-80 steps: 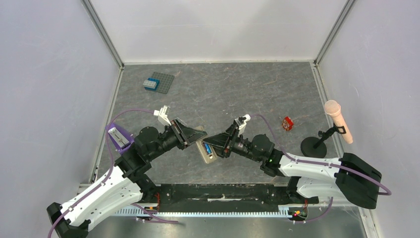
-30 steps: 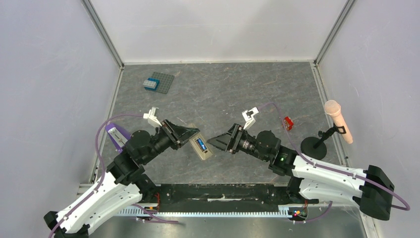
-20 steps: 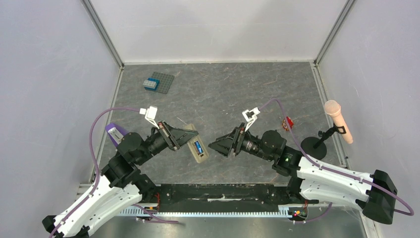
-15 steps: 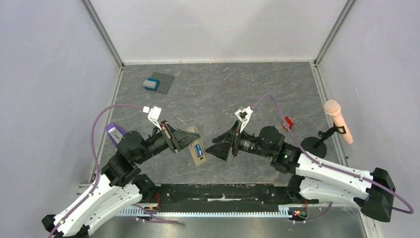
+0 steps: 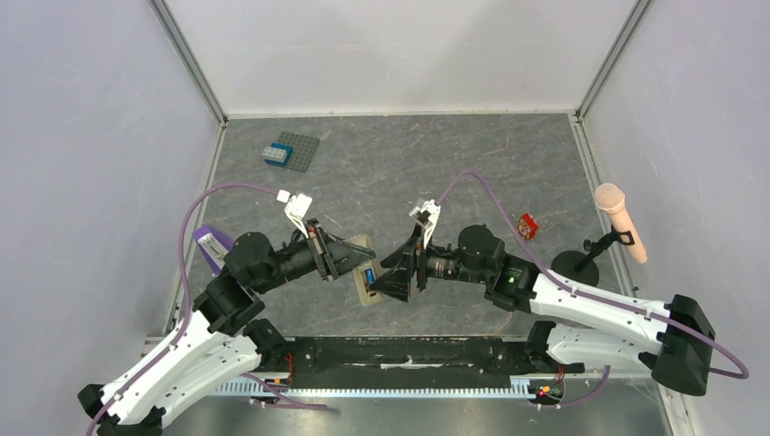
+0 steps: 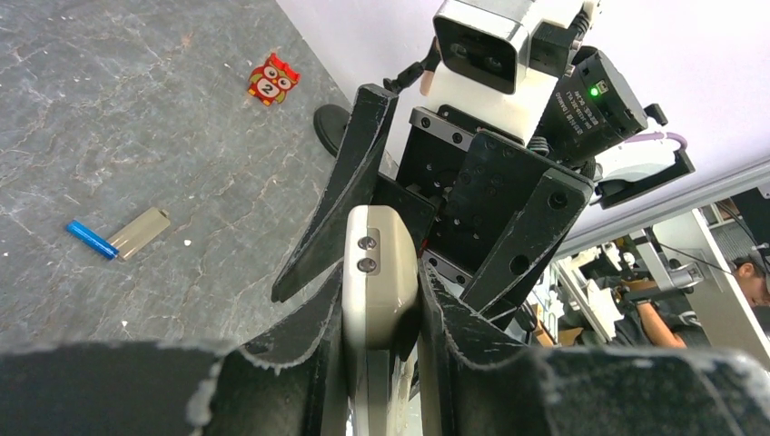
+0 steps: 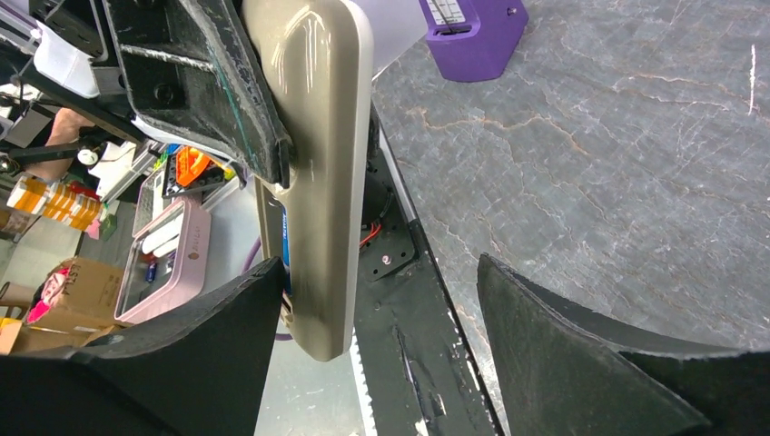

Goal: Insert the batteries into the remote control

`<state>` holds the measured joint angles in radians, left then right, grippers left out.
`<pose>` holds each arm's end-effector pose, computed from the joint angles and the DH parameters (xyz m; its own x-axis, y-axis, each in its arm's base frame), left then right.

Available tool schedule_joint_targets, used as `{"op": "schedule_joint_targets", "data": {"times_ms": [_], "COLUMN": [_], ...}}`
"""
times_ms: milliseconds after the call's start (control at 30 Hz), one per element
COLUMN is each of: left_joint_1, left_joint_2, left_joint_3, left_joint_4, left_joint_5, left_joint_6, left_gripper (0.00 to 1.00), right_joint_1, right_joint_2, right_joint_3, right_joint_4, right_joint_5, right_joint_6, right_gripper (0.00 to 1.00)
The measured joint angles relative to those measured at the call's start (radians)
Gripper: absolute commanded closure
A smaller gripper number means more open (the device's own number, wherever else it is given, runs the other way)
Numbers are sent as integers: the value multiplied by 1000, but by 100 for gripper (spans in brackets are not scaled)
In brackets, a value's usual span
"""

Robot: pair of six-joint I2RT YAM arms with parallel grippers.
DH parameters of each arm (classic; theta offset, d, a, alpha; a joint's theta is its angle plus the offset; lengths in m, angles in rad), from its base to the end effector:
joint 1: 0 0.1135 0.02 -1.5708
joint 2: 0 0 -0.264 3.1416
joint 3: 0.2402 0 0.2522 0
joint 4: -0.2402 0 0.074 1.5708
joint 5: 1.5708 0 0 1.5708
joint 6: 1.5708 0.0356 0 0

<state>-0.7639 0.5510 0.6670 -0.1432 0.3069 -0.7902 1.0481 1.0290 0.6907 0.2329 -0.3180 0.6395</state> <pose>0.0932 -0.1042 0.3367 -0.6373 -0.3274 -0.6976 0.6036 0.3508 -0.7160 0.1112 0.2153 0.3036 -0.6260 0.0491 -0.7783 -0.7536 0.2187 0.6199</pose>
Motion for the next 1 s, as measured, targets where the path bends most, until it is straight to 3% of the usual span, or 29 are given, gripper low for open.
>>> {"op": "schedule_joint_targets", "data": {"times_ms": [233, 500, 733, 800, 900, 1000], "left_joint_1": [0, 5, 5, 5, 5, 5], "left_joint_2": [22, 34, 41, 40, 35, 28], "left_joint_3": [0, 2, 8, 13, 21, 26], "left_joint_4": [3, 3, -10, -13, -23, -43], "left_joint_5": [21, 16, 8, 5, 3, 7], "left_joint_6": [8, 39, 61, 69, 76, 79], "left_gripper": [98, 98, 98, 98, 98, 98], "right_joint_1": [2, 11, 13, 13, 11, 0], "right_joint_2": [27, 27, 10, -4, -24, -29], "right_joint_3": [6, 6, 6, 5, 4, 4], "right_joint_4": [-4, -14, -40, -50, -68, -79], "right_joint_5": [15, 46, 66, 76, 93, 115], "right_joint_6": [7, 32, 48, 56, 69, 73], "right_gripper": [26, 47, 49, 45, 27, 18]}}
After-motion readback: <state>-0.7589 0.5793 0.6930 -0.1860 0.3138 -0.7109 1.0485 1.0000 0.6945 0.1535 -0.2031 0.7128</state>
